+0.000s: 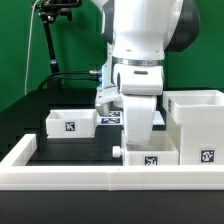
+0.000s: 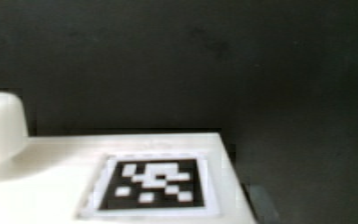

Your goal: Assemble drawer

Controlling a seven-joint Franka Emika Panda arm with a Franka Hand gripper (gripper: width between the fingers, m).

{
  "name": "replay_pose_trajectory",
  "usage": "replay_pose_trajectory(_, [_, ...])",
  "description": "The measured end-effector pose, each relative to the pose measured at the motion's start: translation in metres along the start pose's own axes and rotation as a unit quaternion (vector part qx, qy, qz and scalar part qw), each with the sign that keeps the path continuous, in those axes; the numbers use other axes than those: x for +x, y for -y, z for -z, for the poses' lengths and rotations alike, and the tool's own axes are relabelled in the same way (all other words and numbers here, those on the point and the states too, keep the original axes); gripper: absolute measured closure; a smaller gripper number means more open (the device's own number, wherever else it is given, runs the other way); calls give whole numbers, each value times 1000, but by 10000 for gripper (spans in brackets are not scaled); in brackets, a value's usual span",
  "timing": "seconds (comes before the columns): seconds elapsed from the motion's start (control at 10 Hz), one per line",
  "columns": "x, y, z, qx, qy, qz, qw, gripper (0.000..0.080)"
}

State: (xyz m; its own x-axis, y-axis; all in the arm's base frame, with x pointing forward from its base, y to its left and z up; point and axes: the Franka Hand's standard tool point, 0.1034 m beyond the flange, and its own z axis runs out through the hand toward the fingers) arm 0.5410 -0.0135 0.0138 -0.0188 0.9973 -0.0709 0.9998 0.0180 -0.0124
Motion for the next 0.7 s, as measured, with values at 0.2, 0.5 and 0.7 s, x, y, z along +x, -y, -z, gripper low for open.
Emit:
replay_pose_trajectory(0.2, [6, 2, -1, 2, -2, 9, 1000, 757])
replay_pose_trajectory(0.5, [10, 1, -1, 1, -3, 10, 1000, 757])
replay_pose_trajectory(0.7, [10, 1, -1, 1, -3, 9, 1000, 757])
